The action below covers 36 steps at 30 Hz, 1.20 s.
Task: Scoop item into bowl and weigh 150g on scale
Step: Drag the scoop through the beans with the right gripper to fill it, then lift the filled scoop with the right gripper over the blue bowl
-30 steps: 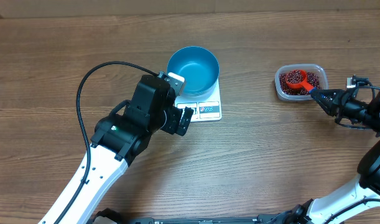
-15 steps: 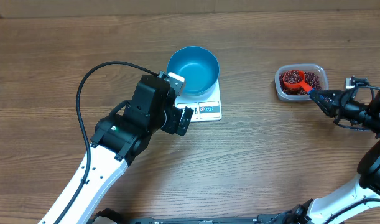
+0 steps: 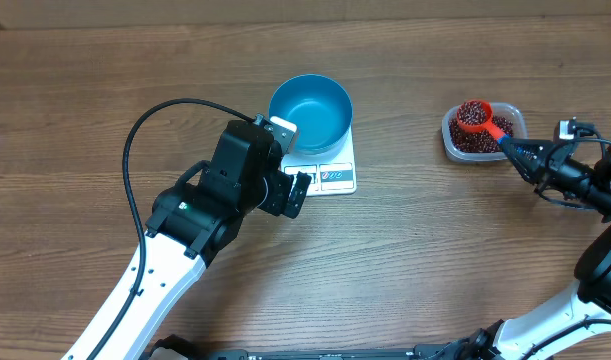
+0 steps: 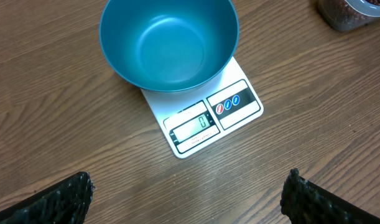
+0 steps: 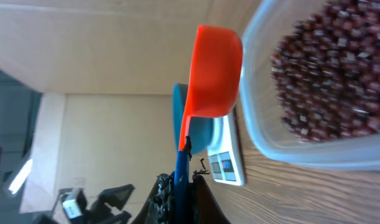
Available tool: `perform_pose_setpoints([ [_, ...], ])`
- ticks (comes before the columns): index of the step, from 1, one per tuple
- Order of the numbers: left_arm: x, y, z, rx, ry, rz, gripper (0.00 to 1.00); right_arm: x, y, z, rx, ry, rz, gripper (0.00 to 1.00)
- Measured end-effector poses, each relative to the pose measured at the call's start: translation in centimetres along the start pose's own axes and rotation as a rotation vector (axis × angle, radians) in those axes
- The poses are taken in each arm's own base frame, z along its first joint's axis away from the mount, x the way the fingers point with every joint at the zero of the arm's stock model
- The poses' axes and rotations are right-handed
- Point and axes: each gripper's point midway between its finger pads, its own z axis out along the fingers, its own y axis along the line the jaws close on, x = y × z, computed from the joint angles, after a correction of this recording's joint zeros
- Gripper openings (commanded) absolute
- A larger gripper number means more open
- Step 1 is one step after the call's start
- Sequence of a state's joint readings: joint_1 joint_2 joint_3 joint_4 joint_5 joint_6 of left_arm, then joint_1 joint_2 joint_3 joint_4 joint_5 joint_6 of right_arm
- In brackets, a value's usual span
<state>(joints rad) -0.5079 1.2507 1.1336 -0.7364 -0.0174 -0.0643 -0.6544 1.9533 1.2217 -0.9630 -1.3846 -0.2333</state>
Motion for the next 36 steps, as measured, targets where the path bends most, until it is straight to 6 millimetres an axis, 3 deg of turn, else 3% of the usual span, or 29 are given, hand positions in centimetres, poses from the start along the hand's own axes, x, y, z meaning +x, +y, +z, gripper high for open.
perform_pose_setpoints([
  [9, 0.0, 0.0, 0.0, 0.000, 0.000, 0.000, 1.00, 0.5, 2.2, 1.2, -0.114, 0.022, 0.000, 0.04],
  [21, 0.0, 0.0, 0.0, 0.000, 0.000, 0.000, 1.00, 4.7, 4.4, 8.0, -0.157, 0.238, -0.057, 0.04],
  [30, 0.0, 0.0, 0.0, 0.000, 0.000, 0.000, 1.00, 6.5, 8.9, 12.9, -0.201, 0.389, -0.213, 0.04],
  [36, 0.0, 0.0, 0.0, 0.000, 0.000, 0.000, 1.00, 7.5, 10.3, 15.7, -0.168, 0.459, -0.304, 0.04],
])
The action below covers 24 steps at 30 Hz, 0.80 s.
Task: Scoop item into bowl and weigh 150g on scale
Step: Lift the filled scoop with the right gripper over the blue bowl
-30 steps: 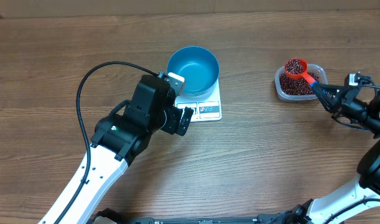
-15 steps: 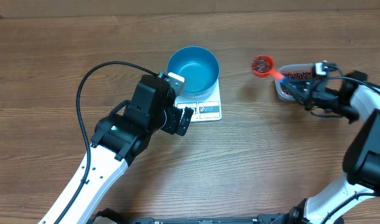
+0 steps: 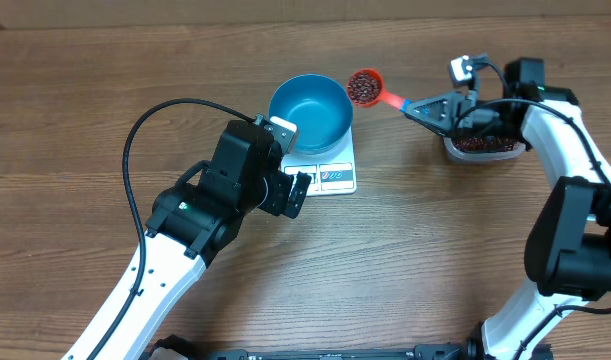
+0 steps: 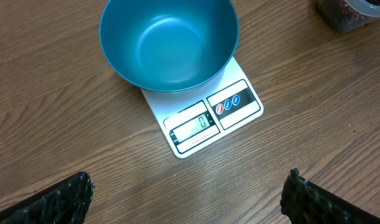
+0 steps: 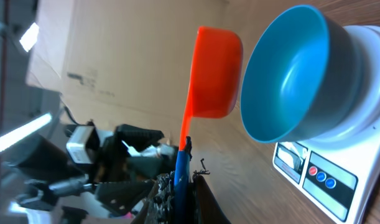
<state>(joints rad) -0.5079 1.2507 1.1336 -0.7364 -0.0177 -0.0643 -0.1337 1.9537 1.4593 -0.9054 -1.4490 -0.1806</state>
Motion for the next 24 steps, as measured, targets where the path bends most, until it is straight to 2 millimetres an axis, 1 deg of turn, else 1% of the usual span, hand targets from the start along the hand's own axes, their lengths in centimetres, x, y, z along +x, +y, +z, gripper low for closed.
perform_pose_setpoints([
  [5, 0.0, 0.0, 0.0, 0.000, 0.000, 0.000, 0.99, -0.1, -0.9, 1.8, 0.065, 0.039, -0.041, 0.04],
  [11, 0.0, 0.0, 0.0, 0.000, 0.000, 0.000, 0.99, 0.0, -2.4, 3.3, 0.164, 0.068, -0.092, 0.04],
  [18, 0.0, 0.0, 0.0, 0.000, 0.000, 0.000, 0.99, 0.1, -3.0, 6.0, 0.224, 0.111, -0.189, 0.04],
  [24, 0.0, 0.0, 0.0, 0.000, 0.000, 0.000, 1.00, 0.4, -4.1, 7.9, 0.314, 0.146, -0.278, 0.04],
])
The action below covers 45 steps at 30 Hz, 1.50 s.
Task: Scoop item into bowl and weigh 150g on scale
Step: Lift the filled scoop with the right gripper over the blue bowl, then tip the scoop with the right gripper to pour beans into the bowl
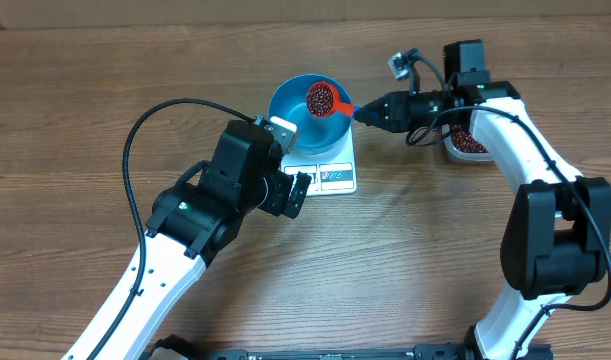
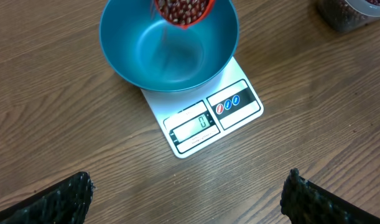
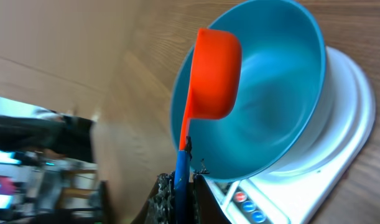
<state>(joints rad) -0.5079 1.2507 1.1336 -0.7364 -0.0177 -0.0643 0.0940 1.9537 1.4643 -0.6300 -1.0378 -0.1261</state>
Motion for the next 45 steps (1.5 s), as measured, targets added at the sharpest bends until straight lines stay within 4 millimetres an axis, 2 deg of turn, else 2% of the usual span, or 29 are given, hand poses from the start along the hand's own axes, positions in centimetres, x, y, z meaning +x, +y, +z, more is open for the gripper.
perform_pose_setpoints([
  [8, 0.0, 0.0, 0.0, 0.000, 0.000, 0.000, 1.00, -0.3, -1.1, 1.2, 0.105, 0.015, -0.232, 0.04],
  [16, 0.0, 0.0, 0.0, 0.000, 0.000, 0.000, 1.00, -0.5, -1.9, 1.2, 0.152, 0.034, -0.487, 0.04],
  [32, 0.0, 0.0, 0.0, 0.000, 0.000, 0.000, 1.00, -0.7, -2.1, 1.1, 0.159, 0.081, -1.032, 0.04],
  [38, 0.0, 0.0, 0.0, 0.000, 0.000, 0.000, 1.00, -1.3, -3.1, 0.9, 0.222, 0.105, -1.141, 0.04],
  [45, 0.0, 0.0, 0.0, 0.000, 0.000, 0.000, 1.00, -1.6, -3.6, 0.8, 0.252, 0.116, -1.176, 0.04],
])
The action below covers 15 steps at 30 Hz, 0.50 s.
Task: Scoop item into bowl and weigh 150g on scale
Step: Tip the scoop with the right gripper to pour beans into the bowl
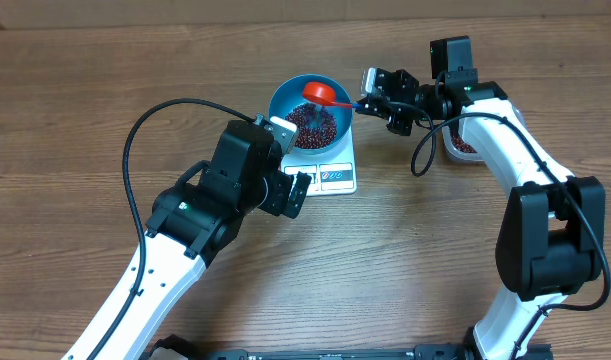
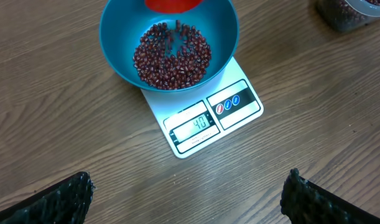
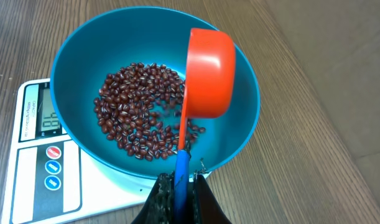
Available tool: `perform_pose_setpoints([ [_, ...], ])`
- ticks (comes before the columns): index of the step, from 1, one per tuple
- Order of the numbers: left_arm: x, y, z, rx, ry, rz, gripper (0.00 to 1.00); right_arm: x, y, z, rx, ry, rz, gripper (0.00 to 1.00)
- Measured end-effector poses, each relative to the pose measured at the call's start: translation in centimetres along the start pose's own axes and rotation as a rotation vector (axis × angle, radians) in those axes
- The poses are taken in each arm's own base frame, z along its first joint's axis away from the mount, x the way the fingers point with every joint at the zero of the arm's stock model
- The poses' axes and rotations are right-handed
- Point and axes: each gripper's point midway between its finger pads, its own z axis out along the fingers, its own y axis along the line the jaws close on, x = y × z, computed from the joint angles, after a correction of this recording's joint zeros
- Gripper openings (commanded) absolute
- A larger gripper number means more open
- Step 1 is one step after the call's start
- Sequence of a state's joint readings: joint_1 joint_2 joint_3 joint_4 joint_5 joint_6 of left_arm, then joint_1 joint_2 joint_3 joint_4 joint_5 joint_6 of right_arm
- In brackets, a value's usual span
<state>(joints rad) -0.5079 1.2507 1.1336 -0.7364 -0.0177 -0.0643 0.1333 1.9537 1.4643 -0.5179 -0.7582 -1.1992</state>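
Note:
A blue bowl point(image 1: 311, 112) stands on the white scale point(image 1: 335, 175); red beans point(image 2: 172, 56) lie in its bottom and the display point(image 2: 192, 126) reads about 40. Over the bowl, an orange scoop point(image 3: 207, 74) is turned bottom up. My right gripper point(image 3: 179, 183) is shut on its blue handle point(image 3: 180, 169), just right of the bowl. In the overhead view that scoop point(image 1: 319, 92) sits above the bowl's far rim. My left gripper point(image 2: 186, 193) is open, low over the table in front of the scale, with nothing between its fingers.
A clear tub of red beans point(image 1: 463, 146) sits to the right of the scale, partly hidden under my right arm. Its corner point(image 2: 345, 12) shows at the top right of the left wrist view. A black cable point(image 1: 135, 130) loops over the table on the left.
The scoop was upright and full over the bowl; now it is turned over and the beans lie in the bowl. The scale reading has gone from 0 to about 40.
My right gripper held the scoop full of beans at the tub. Then it held it beside the empty bowl, then above it. Now the scoop is tipped over, the beans are in the bowl. My left arm stayed still throughout.

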Motion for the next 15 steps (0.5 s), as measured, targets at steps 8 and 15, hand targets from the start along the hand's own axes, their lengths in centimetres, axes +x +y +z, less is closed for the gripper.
perform_pose_setpoints([
  [8, 0.0, 0.0, 0.0, 0.000, 0.000, 0.000, 1.00, -1.1, 1.3, -1.5, -0.030, 0.014, 0.031, 0.04],
  [15, 0.0, 0.0, 0.0, 0.000, 0.000, 0.000, 1.00, -6.7, 0.3, -7.2, 0.108, 0.006, -0.006, 0.04],
])
